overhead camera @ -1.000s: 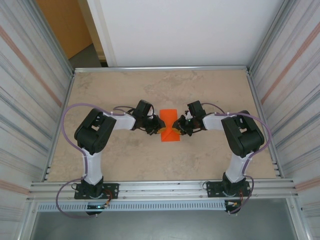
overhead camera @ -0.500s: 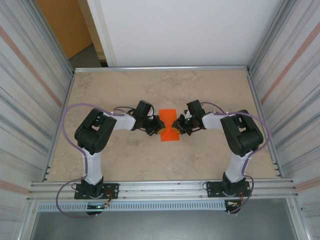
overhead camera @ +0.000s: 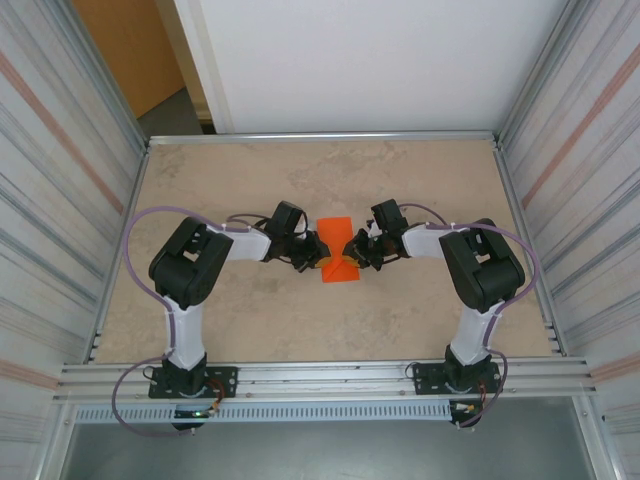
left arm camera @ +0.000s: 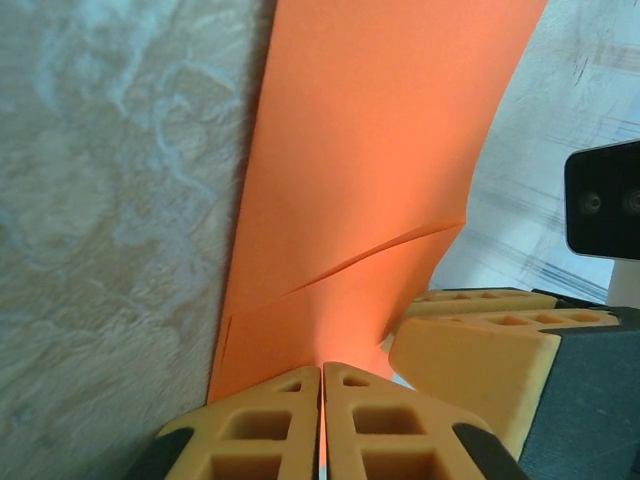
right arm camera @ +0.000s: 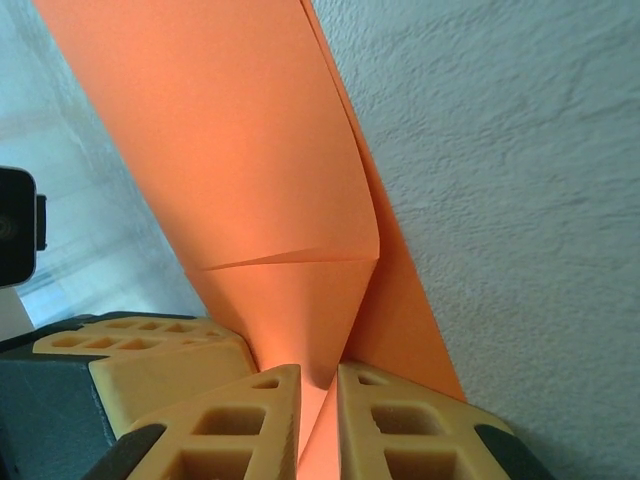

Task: Fold a paper plane with a square sheet of paper (pick it up from the middle)
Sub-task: Pick up the paper from the center of the table.

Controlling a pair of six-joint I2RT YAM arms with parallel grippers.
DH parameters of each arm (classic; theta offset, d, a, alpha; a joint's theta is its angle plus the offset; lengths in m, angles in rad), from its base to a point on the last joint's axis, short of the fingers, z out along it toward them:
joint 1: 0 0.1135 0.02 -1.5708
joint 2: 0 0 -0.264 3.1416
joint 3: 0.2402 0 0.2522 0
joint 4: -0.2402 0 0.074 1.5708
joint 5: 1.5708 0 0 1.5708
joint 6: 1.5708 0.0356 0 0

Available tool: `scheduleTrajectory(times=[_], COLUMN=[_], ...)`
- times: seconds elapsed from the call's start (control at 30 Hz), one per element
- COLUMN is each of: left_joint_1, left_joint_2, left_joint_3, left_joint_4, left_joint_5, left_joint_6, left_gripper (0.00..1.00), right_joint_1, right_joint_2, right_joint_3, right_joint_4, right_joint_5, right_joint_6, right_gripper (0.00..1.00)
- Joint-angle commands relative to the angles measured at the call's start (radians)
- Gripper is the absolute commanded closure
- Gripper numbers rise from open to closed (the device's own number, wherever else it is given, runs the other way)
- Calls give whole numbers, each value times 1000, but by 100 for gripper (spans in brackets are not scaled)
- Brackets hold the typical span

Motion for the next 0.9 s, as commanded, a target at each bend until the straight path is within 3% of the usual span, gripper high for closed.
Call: scheduleTrajectory(times=[0.0, 0.37, 0.57, 0.87], left_joint_1=[5, 4, 10, 139], left_joint_2=[-27, 3, -19, -233], left_joint_3=[12, -13, -7, -61], left_joint_4=[-21, 27, 20, -60], left_joint_5=[11, 16, 19, -4], left_joint_6=[20, -15, -11, 94], left_gripper=[91, 97, 97, 81], right_joint_1=[10, 37, 34, -14], right_joint_2=[7, 30, 26, -125], right_joint_3=[17, 23, 25, 22], right_joint_4=[18, 38, 38, 87], right_joint_5=[-18, -37, -25, -60], right_joint_6=[-27, -30, -35, -108], right_gripper=[85, 86, 92, 99])
